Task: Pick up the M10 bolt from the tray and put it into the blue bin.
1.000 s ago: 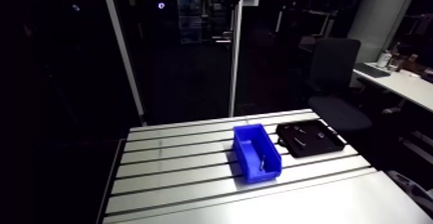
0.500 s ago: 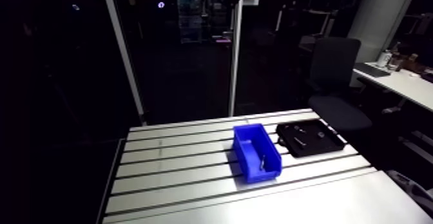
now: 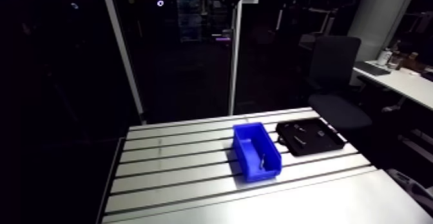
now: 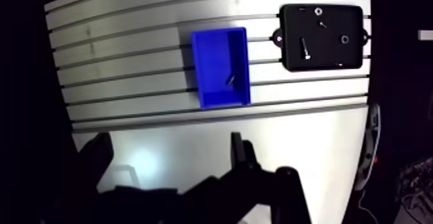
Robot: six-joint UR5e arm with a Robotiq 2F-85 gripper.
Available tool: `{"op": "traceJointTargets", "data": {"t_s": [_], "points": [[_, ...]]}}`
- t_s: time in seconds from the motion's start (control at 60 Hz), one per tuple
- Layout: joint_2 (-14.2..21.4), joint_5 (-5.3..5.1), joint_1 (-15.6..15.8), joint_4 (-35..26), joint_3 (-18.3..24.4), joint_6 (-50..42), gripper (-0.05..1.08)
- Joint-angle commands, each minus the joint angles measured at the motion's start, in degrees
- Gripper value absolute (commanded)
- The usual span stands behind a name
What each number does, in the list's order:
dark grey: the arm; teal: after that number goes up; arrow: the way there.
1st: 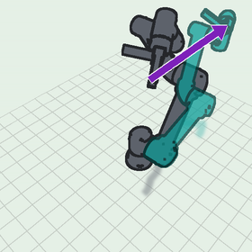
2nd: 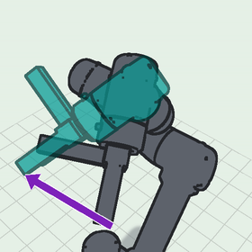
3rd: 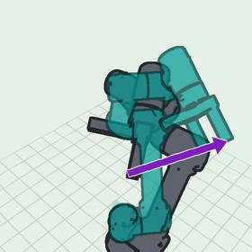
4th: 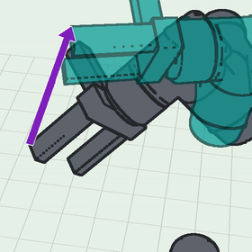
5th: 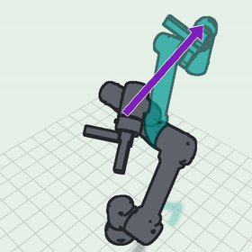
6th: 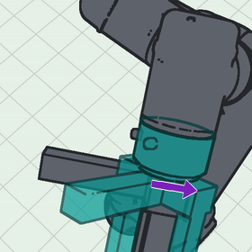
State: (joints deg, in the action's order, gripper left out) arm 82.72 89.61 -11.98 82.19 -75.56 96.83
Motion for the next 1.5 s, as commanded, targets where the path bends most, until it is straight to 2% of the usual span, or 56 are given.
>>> {"op": "traceJointTargets", "data": {"t_s": [0.017,0.217,0.45,0.483,0.717,0.95,1.233,1.5], "points": [[-0.95,0.49,-0.21,1.42,0.25,1.16,0.01],[-1.88,0.96,-0.81,1.6,0.04,3.64,0.01],[-2.76,1.13,-3.59,3.78,-0.33,8.66,0.01],[-3.43,1.22,-4.79,3.88,-0.33,9.81,0.01],[-4.6,1.14,-7.65,4.13,-0.58,14.65,0.01],[-6.28,1.14,-10.99,7.12,-0.85,19.05,0.01],[-8.6,1.05,-13.39,8.64,-0.94,21.38,0.01],[-9.78,1.23,-15.47,12.1,-3.36,24.69,0.01]]}}
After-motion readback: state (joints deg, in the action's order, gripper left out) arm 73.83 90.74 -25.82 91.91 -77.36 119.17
